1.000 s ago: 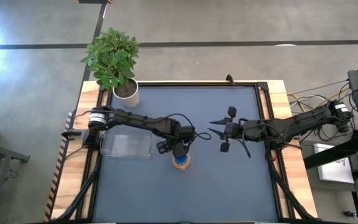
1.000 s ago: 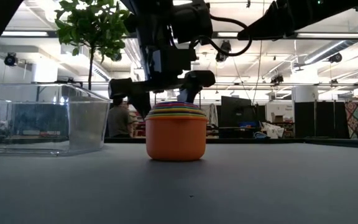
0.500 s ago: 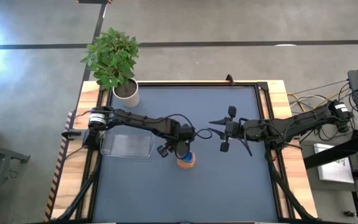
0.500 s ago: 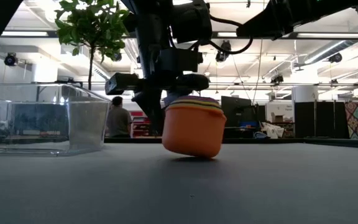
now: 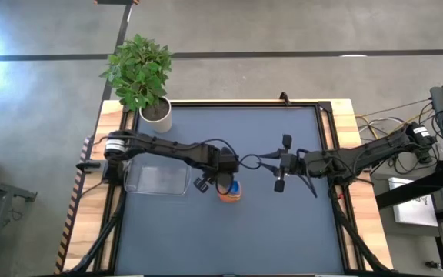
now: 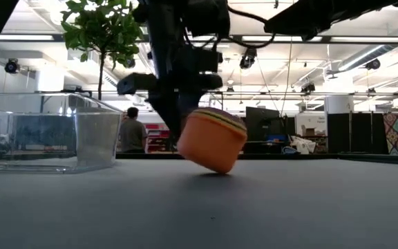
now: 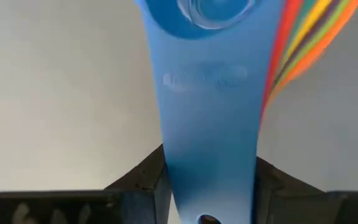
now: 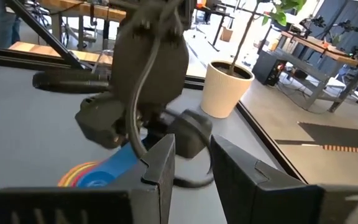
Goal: Nest measuring cups in basket
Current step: Put the stacked colored measuring cups into the transparent bin
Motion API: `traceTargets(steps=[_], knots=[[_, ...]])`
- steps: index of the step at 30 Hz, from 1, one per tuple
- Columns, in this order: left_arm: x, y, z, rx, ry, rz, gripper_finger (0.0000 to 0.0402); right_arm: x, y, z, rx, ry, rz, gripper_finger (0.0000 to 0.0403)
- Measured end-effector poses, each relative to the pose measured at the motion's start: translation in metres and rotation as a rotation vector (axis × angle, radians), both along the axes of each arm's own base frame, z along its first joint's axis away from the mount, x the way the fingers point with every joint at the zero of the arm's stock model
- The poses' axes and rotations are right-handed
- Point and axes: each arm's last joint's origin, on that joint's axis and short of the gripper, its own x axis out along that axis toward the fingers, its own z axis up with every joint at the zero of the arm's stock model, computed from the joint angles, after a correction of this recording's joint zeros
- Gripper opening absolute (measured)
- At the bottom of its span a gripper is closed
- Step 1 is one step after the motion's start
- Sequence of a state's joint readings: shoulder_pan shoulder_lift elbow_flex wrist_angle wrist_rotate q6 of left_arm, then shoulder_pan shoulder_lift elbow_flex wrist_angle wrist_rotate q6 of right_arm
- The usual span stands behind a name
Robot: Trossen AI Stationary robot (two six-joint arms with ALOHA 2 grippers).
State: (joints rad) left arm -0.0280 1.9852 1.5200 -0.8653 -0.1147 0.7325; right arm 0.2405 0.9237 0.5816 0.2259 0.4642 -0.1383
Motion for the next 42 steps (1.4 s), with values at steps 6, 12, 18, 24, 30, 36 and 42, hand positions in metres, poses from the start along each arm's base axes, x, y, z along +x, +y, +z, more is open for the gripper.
traceTargets(steps=[6,12,18,24,30,36,42], knots=[[-0.009,0.003,0.027,-0.006,-0.062,0.054,0.0078,0.0,0.0,0.001,-0.002,-0.004,-0.001,0.0086],[-0.018,0.003,0.033,-0.007,-0.024,0.066,0.0033,0.0,0.0,0.0,-0.011,0.005,0.0,0.0082],[-0.015,0.002,0.024,-0.01,-0.001,0.089,0.0018,0.0,0.0,0.0,-0.017,0.009,0.001,0.0086],[-0.013,0.001,0.022,-0.014,-0.01,0.089,0.0016,0.0,0.0,-0.001,-0.023,0.016,-0.001,0.008],[-0.011,0.001,0.022,-0.024,-0.027,0.107,0.0015,-0.001,-0.001,-0.006,-0.015,0.029,-0.008,0.0079],[-0.007,-0.009,0.019,-0.004,-0.095,0.154,0.0012,-0.002,-0.001,-0.014,0.001,0.047,-0.014,0.0075],[-0.017,-0.028,0.008,0.119,-0.209,0.181,0.0012,-0.003,-0.002,-0.015,-0.003,0.059,-0.014,0.0073]])
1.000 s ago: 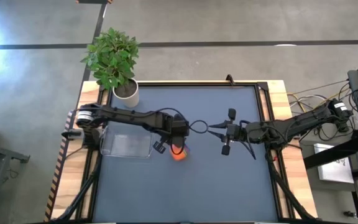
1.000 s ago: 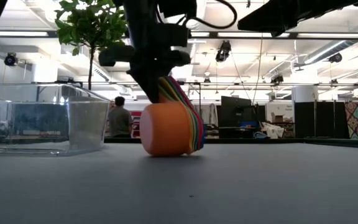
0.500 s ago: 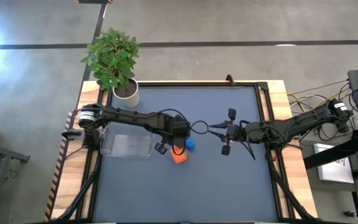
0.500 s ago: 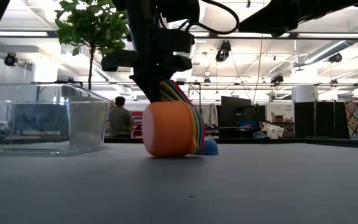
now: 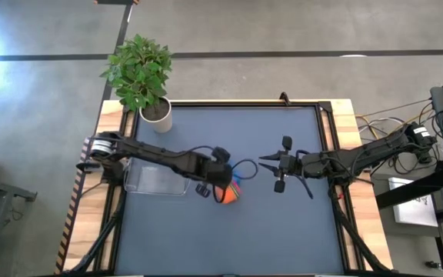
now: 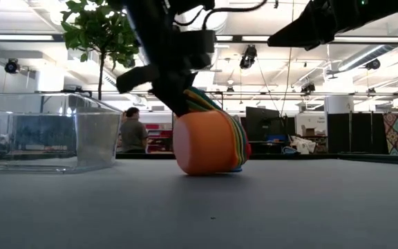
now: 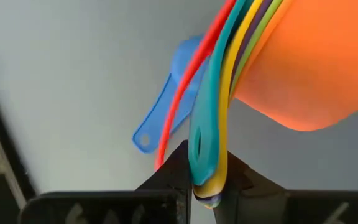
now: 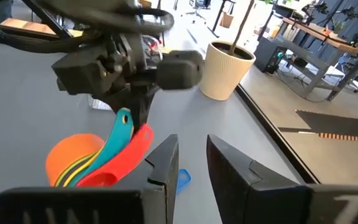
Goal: Nest measuring cups in basket
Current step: Put the stacked colored measuring cups into the transparent bin
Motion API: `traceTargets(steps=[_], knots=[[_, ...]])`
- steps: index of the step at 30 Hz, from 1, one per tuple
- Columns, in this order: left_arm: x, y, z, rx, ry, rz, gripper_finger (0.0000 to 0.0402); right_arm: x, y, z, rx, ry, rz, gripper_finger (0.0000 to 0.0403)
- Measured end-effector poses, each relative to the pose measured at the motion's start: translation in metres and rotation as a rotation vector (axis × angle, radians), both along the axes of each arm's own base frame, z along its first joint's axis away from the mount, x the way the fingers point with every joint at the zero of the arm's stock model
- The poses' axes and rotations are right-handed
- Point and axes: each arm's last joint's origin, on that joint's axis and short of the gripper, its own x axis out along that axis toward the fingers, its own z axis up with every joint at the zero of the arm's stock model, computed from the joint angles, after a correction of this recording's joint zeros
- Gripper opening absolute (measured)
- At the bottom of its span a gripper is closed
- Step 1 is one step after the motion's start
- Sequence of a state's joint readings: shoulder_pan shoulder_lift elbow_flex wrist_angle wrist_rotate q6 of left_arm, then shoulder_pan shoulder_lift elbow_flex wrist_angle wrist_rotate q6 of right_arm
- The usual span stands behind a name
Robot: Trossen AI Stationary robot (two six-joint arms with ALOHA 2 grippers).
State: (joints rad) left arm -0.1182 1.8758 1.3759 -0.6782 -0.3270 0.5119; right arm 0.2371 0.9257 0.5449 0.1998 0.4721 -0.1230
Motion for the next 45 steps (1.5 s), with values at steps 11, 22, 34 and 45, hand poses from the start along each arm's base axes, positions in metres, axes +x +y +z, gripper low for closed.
traceTargets(steps=[11,22,34,45], knots=[[-0.052,-0.02,-0.017,0.087,-0.267,0.122,0.001,0.0,-0.001,0.0,-0.009,0.002,-0.003,0.0068],[-0.075,-0.058,-0.071,0.289,-0.503,0.151,0.001,0.002,-0.008,0.002,-0.004,-0.015,-0.039,0.0065],[-0.07,-0.07,-0.093,0.205,-0.374,0.024,0.0093,0.002,-0.011,0.003,-0.003,-0.023,-0.05,0.0063],[-0.069,-0.074,-0.074,0.126,-0.393,0.037,0.0173,0.002,-0.011,0.003,-0.002,-0.022,-0.049,0.0063]])
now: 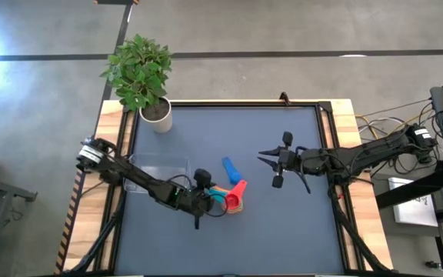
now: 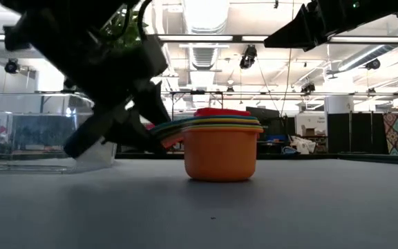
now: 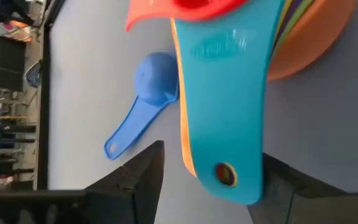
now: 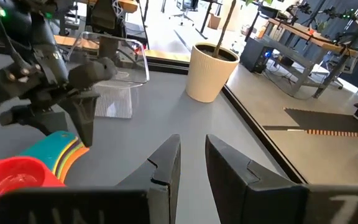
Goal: Nest measuring cups in basket
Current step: Put the stacked colored measuring cups into the transparent bin
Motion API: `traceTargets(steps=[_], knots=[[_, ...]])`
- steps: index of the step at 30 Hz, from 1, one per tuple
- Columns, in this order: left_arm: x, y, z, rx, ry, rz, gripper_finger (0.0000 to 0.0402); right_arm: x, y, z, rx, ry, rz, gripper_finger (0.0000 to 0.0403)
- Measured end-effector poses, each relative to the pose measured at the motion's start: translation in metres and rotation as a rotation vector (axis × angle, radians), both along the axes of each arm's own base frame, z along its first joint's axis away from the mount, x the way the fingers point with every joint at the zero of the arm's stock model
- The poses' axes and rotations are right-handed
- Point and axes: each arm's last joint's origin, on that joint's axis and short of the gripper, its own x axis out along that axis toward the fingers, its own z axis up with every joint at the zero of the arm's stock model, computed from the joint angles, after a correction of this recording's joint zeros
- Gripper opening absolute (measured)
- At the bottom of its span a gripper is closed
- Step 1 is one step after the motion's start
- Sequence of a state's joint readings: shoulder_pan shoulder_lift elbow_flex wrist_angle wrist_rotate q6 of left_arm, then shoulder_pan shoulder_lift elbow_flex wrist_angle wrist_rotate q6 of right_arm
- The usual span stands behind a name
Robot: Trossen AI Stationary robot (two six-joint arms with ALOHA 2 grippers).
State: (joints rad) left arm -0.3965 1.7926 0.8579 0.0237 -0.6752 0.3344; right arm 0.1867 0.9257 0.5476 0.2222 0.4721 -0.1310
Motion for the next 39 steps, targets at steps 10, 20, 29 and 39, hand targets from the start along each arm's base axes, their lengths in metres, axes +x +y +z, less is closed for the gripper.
traceTargets(steps=[10,20,29,39], knots=[[-0.004,0.001,0.046,-0.052,0.055,-0.016,0.018,0.0,0.0,-0.001,0.02,0.004,-0.001,0.0063],[-0.017,0.022,0.087,-0.093,-0.03,-0.032,0.018,-0.001,0.001,-0.007,0.051,0.061,0.04,0.0063],[0.001,0.08,0.081,-0.302,0.031,-0.119,0.018,-0.003,0.002,-0.011,0.124,0.095,0.063,0.0063],[0.0,0.089,0.072,-0.402,0.115,-0.17,0.0153,0.01,0.017,-0.046,0.378,0.341,0.357,0.0052]])
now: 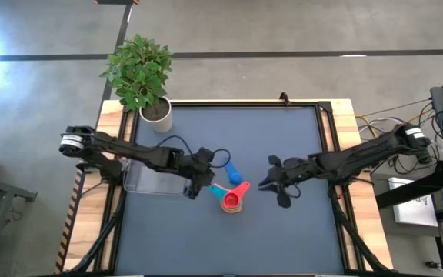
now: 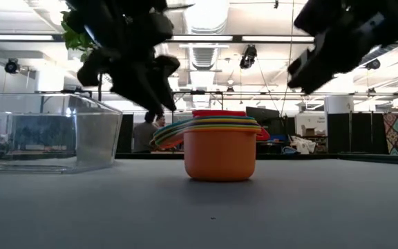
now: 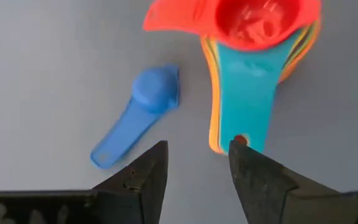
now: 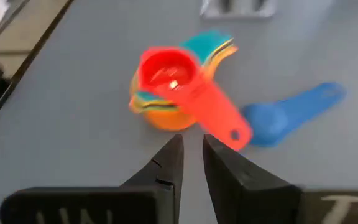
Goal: Nest measuring cups in basket
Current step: Put the stacked colored measuring cups into the transparent bin
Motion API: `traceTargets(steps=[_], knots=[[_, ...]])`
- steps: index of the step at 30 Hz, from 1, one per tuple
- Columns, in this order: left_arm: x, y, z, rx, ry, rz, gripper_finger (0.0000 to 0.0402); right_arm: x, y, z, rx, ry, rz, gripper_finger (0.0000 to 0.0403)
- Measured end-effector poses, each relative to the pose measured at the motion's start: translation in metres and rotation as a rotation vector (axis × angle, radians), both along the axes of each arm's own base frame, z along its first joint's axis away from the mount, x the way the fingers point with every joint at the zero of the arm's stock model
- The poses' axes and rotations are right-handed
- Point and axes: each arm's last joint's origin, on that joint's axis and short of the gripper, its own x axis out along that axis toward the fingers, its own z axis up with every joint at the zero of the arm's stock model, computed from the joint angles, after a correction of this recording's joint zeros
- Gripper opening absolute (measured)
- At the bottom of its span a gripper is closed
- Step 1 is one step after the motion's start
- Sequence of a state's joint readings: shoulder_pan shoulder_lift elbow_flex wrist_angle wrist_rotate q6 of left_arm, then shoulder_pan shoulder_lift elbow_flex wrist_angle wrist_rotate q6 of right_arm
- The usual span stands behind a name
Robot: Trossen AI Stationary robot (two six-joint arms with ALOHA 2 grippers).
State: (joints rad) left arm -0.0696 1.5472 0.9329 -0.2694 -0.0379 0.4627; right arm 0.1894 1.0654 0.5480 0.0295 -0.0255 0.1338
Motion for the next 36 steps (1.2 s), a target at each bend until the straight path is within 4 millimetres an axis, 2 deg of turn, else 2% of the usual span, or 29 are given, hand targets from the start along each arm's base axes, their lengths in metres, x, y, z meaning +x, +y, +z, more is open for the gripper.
traceTargets(steps=[5,9,13,20,25,29,33,36], knots=[[0.008,0.002,-0.015,0.022,0.02,0.057,0.0135,0.023,0.006,-0.025,-0.003,0.128,0.093,0.0012],[0.014,0.001,-0.028,0.024,0.059,0.055,0.0122,0.041,0.005,-0.038,0.005,0.225,0.103,0.0009],[0.013,0.001,-0.027,0.008,0.092,0.076,0.0111,0.057,-0.002,-0.045,-0.015,0.301,0.056,0.0009],[-0.001,-0.002,-0.01,-0.037,0.167,0.146,0.0094,0.074,-0.018,-0.047,-0.059,0.339,0.039,0.0008],[-0.007,-0.021,-0.008,-0.148,0.207,0.057,0.0075,0.079,-0.028,-0.042,-0.087,0.313,0.038,0.0008],[-0.003,-0.035,-0.016,-0.179,0.214,-0.002,0.0041,0.082,-0.033,-0.035,-0.096,0.286,0.029,0.0008],[0.005,-0.036,-0.028,-0.198,0.219,-0.001,0.0007,0.088,-0.037,-0.028,-0.116,0.258,0.036,0.0008],[0.01,-0.036,-0.038,-0.21,0.225,-0.005,0.0003,0.093,-0.039,-0.024,-0.132,0.24,0.044,0.0008]])
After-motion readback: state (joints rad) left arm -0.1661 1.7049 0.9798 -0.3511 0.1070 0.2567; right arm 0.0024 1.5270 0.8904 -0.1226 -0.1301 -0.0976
